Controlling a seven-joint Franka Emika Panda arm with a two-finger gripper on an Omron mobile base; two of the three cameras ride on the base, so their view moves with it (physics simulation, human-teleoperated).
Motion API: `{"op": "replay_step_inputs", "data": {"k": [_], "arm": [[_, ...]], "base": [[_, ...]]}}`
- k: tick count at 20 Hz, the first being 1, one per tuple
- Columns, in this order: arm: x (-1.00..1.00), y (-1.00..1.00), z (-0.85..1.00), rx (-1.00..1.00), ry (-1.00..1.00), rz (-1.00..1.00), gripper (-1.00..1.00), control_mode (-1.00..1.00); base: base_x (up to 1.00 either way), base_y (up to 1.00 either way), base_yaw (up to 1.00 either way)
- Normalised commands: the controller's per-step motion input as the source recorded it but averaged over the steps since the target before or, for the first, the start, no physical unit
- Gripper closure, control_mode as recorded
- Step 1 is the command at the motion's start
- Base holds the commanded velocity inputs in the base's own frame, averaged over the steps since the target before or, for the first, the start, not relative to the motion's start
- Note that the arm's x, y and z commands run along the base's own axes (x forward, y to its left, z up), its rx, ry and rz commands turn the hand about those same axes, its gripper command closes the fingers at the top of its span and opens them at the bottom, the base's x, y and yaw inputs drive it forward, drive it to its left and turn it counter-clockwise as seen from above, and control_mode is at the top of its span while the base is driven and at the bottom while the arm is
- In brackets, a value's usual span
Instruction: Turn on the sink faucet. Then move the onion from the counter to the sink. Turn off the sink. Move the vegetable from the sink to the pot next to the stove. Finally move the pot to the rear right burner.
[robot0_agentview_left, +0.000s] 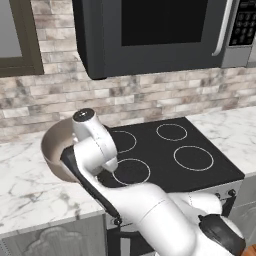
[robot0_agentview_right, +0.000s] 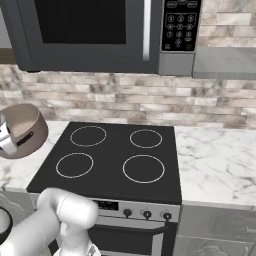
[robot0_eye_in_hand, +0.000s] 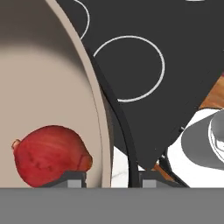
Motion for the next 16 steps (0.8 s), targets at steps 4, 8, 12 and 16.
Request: {"op": "replay_step_inputs", "data": {"k": [4,8,12,16], "arm": [[-0.02,-0.86,0.19,0.01,-0.01,-0.23,1.00,-1.00],[0.00,-0.94,0.04,0.03,0.00,-0.21,1.00,-1.00],[0.01,-0.94,0.03,0.04,0.02,-0.22,1.00,-1.00],[0.15,-0.96,0.04,0.06,0.04,-0.21,1.00,-1.00]], "base": [[0.00,0.00,0.00],[0.00,0.00,0.00],[0.00,0.00,0.00],[0.00,0.00,0.00]]}}
